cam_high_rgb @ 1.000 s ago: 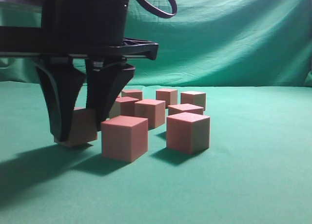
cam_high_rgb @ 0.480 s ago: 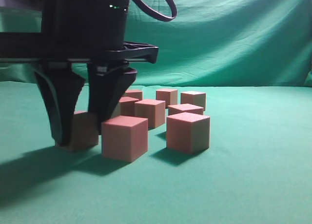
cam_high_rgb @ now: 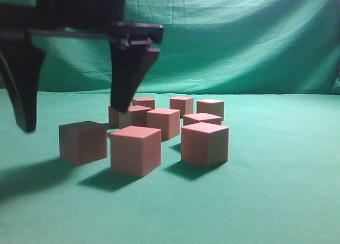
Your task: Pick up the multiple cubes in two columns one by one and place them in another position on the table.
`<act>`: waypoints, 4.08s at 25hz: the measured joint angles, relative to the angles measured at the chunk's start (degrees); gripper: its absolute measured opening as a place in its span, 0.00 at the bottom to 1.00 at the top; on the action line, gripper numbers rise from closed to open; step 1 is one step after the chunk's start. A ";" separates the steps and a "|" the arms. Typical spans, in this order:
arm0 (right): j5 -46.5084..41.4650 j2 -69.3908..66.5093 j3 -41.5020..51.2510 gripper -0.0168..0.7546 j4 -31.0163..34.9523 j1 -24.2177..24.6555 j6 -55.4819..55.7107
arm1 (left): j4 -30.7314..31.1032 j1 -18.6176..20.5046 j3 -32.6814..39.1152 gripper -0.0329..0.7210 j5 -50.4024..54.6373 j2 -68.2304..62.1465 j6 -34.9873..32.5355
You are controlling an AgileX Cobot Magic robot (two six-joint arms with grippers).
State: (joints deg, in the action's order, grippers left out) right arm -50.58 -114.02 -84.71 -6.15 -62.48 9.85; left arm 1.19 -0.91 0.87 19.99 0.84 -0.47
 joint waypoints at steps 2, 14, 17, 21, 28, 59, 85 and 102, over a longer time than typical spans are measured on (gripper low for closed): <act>-4.22 -0.04 -4.17 0.77 -0.79 0.00 0.00 | 0.00 0.00 0.00 0.04 0.00 0.00 0.00; -13.59 6.27 -29.41 0.02 -2.66 0.00 0.11 | 0.00 0.00 0.00 0.04 0.00 0.00 0.00; -11.36 10.57 -30.08 0.02 -2.29 0.00 0.11 | 0.00 0.00 0.00 0.04 0.00 0.00 0.00; -11.48 16.87 -30.08 0.02 -1.57 0.00 -0.12 | 0.00 0.00 0.00 0.04 0.00 0.00 0.00; -21.24 26.74 -30.33 0.02 1.32 0.00 -0.33 | 0.00 0.00 0.00 0.04 0.00 0.00 0.00; -9.79 68.11 8.57 0.02 -1.82 12.13 -18.09 | 0.00 0.00 0.00 0.04 0.00 0.00 0.00; 34.15 102.55 70.92 0.02 16.00 59.74 -18.26 | 0.00 0.00 0.00 0.04 0.00 0.00 0.00; 29.48 114.68 86.24 0.02 15.57 63.90 -18.03 | 0.00 0.00 0.00 0.04 0.00 0.00 0.00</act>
State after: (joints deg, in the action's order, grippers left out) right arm -21.10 0.66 1.53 9.41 1.42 -8.18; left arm 1.19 -0.91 0.87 19.99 0.84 -0.47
